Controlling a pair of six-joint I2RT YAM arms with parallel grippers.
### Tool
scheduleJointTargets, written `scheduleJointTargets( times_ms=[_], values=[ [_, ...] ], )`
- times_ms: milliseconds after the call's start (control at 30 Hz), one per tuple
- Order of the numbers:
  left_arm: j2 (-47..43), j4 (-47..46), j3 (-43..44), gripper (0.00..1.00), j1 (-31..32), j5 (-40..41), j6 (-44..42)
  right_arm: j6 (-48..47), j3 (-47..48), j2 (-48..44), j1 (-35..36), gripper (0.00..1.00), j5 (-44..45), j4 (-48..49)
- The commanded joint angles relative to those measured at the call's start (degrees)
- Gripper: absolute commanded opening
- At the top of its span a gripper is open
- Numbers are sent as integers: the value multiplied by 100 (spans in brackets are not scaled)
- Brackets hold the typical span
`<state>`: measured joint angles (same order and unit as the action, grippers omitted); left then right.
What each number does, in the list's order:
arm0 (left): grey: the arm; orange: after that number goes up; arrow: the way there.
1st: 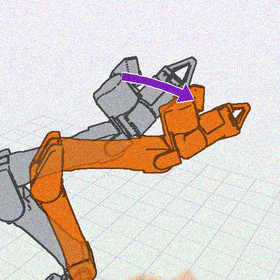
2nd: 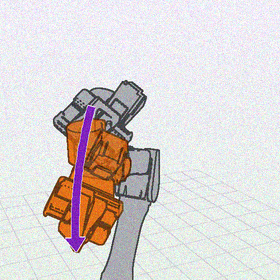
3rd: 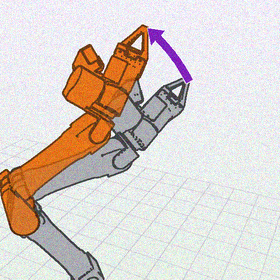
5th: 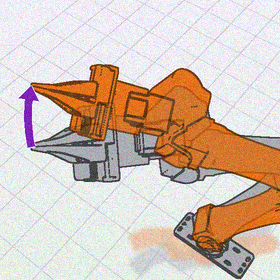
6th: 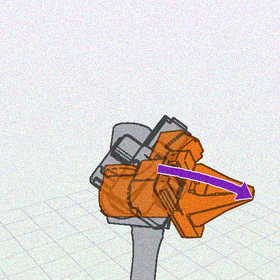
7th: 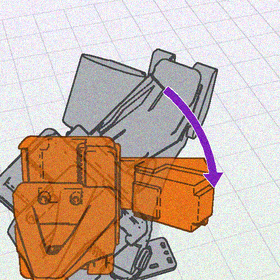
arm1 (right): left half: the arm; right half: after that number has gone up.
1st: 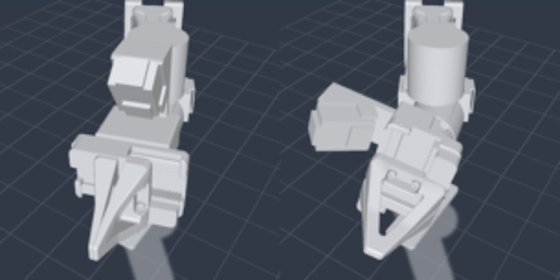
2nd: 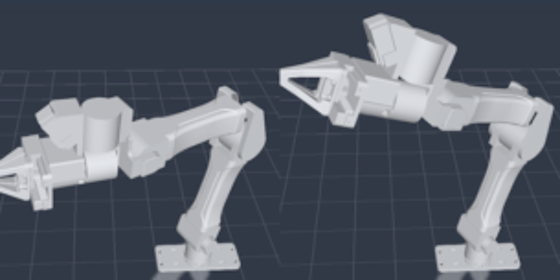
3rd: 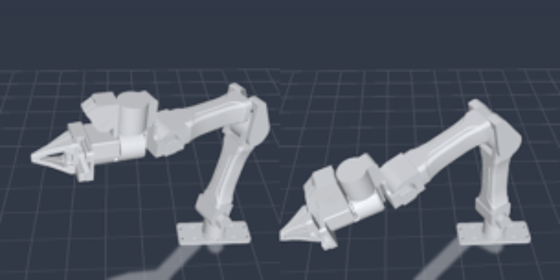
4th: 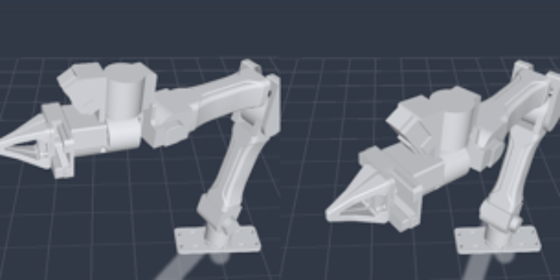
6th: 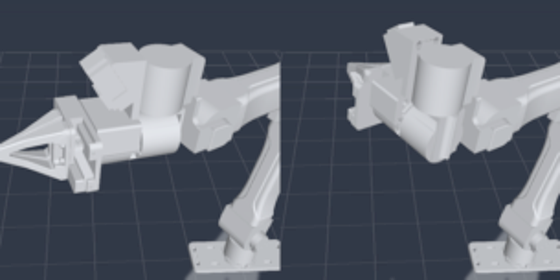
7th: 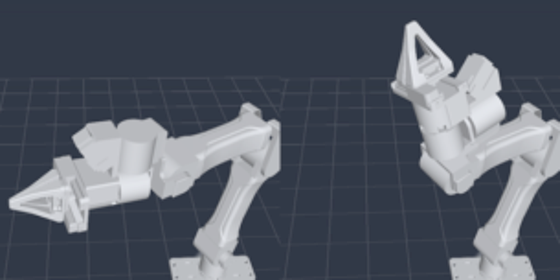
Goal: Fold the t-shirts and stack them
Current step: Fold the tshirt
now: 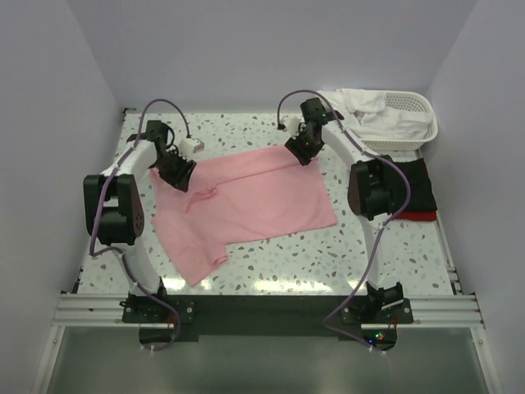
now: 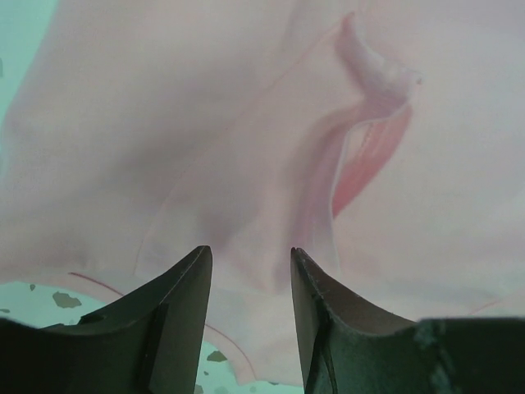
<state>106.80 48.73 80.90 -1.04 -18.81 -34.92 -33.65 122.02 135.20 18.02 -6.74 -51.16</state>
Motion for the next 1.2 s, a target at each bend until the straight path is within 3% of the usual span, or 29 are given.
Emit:
scheduleJointTargets(
  times_ms=[0, 200, 467, 800, 1000, 1167],
  values=[
    [350, -303, 250, 48, -195, 106, 521, -62, -151, -20, 123, 56, 322, 580],
    [227, -162, 417, 51, -3, -588, 372, -274, -433, 7, 123, 52, 463, 905],
    [147, -487, 119, 56, 937, -255, 196, -581, -530, -55, 158, 47, 603, 1046],
    [622, -751, 391, 60, 1360, 78, 442, -1082, -679, -125, 158, 45, 815, 1231],
    [737, -795, 365, 50, 1369, 193, 442, -1293, -714, -107, 149, 42, 859, 1222],
    [772, -760, 400, 27, 1369, 211, 407, -1495, -785, -160, 114, 40, 912, 1284]
  ],
)
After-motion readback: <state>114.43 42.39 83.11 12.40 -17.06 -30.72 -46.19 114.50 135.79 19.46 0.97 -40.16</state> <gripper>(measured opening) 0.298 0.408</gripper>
